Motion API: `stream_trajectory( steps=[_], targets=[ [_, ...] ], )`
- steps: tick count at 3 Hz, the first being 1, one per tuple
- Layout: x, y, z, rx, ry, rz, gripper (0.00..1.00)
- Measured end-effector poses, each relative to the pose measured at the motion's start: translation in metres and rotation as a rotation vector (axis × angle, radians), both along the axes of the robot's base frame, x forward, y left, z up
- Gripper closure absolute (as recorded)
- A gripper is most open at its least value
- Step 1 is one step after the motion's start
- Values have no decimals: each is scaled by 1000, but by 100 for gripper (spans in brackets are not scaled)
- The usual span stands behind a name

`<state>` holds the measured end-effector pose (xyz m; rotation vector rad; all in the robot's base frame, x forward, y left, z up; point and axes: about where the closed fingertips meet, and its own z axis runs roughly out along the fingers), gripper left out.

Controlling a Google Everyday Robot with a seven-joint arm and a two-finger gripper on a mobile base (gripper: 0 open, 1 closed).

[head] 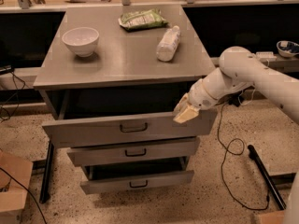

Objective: Open top drawer

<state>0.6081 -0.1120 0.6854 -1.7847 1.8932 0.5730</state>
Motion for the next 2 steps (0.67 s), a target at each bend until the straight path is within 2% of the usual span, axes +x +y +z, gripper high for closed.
stream_trajectory(
  steps=[2],
  targets=[
    [0,0,0,0,0,0,48]
  ],
)
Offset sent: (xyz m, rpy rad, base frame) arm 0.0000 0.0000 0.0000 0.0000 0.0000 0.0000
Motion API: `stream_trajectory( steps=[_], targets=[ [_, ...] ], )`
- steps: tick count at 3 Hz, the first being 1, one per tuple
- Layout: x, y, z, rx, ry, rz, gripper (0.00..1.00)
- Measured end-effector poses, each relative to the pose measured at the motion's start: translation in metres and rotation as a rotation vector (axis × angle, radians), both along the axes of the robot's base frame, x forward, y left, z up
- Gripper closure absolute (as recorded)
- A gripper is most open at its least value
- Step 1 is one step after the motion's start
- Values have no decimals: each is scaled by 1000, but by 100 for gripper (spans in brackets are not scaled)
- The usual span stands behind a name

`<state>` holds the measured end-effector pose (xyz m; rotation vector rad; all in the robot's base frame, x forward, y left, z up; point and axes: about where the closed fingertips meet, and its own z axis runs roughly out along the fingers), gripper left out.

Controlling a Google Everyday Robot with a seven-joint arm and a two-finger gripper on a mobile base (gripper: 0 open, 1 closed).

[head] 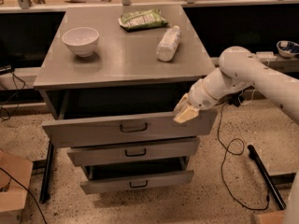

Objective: Open top drawer

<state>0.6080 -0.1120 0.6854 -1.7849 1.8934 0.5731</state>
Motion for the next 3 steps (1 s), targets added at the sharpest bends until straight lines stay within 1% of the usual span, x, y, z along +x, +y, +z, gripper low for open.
stream_trajectory(
  steps=[1,2,3],
  targets=[
    [-3,-3,-1,-20,23,0,25],
    [-10,-7,-2,-41,58,-3,2],
    [-30,-17,-15,-86,134,-2,0]
  ],
)
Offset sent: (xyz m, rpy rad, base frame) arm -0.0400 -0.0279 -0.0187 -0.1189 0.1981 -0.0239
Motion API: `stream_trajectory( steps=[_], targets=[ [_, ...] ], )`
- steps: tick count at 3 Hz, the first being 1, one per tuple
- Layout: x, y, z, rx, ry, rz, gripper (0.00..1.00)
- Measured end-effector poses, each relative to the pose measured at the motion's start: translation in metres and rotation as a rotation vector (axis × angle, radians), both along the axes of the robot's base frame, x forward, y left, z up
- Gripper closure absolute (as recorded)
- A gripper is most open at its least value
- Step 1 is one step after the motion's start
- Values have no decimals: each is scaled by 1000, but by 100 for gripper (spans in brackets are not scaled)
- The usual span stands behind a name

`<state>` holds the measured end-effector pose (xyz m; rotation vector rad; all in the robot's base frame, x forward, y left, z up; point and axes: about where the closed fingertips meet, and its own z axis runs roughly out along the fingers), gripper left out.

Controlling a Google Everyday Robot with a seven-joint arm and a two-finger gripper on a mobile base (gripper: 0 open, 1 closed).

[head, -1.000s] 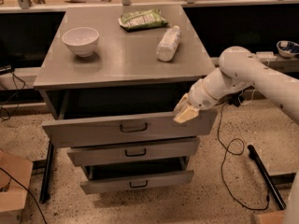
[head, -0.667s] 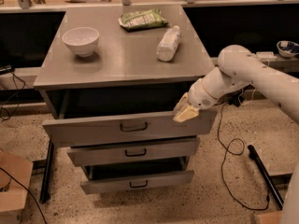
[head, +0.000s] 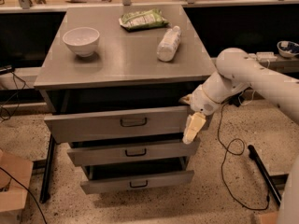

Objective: Open top drawer

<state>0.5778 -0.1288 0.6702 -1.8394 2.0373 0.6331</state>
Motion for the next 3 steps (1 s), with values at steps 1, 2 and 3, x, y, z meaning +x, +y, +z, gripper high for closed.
stream_trajectory(
  steps=[1,2,3],
  targets=[
    [-6,-4,-1,-12,36,1,27],
    [-6,-4,4,-12,36,2,50],
    [-30,-5,-4,-72,99,110,78]
  ],
)
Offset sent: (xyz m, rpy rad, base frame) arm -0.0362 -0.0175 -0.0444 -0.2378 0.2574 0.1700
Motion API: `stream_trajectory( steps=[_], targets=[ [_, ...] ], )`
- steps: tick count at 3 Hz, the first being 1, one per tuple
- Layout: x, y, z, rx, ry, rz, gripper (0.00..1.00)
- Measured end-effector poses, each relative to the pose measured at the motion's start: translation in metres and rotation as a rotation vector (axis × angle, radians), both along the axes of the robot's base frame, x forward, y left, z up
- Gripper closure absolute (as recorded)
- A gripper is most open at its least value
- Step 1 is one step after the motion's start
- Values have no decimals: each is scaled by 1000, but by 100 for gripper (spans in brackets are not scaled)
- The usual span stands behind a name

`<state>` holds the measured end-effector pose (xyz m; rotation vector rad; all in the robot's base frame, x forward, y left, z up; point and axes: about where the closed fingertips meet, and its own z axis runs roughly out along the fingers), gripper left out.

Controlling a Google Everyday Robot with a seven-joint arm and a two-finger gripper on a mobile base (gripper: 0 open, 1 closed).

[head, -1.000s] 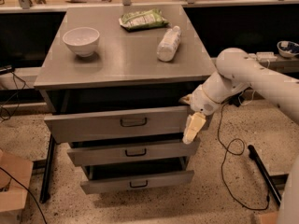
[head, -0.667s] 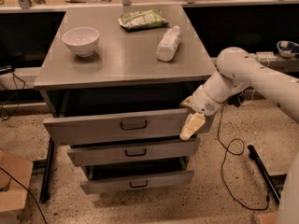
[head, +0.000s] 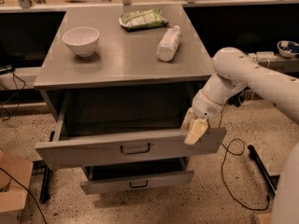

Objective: Open top drawer

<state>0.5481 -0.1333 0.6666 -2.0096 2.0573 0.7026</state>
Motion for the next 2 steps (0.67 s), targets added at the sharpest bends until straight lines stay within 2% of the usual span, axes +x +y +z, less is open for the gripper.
stream_trajectory(
  steps=[1,2],
  targets=[
    [-2,0,0,0,0,0,65],
    [-2,0,3,0,1,0,42]
  ],
)
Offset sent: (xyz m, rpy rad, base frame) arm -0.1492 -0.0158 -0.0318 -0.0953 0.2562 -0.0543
